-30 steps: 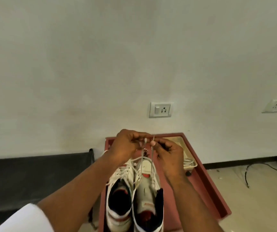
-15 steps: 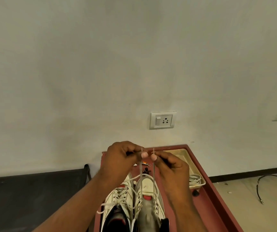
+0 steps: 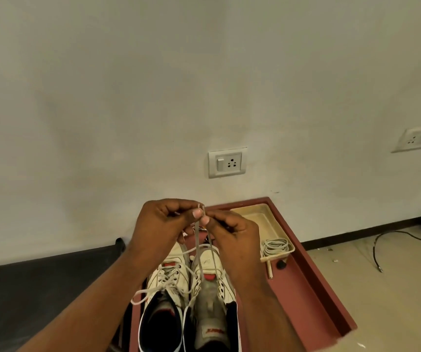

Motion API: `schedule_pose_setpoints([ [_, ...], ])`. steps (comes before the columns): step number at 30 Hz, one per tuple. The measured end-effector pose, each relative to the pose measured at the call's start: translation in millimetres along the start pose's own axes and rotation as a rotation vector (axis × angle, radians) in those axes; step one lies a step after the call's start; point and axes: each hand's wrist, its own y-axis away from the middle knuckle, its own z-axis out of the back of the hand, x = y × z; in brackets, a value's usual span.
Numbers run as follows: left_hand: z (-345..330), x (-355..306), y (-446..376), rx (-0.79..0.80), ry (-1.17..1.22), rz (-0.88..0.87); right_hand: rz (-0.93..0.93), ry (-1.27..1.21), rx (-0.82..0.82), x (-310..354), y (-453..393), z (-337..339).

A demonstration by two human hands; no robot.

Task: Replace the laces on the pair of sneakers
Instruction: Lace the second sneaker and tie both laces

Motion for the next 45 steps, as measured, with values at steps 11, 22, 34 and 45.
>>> schedule_pose_setpoints([
  [11, -1.9, 4.0, -4.5, 0.028, -0.084, -0.149, 0.010, 0.038, 0.013, -5.6, -3.9, 2.2],
  [22, -13.9, 25.7, -6.7, -0.053, -0.029, -0.116, -0.058, -0.074, -0.052, -15.4, 0.4, -7.2],
  [34, -0.9, 25.6, -13.9, 0.017, -0.028, -0.141, -0.041, 0.016, 0.022, -21.0, -3.4, -3.8],
  [45, -18.9, 38.9, -0.4, -0.205, -0.001, -0.166, -0.196, 0.076, 0.078, -42.3, 10.2, 3.3],
])
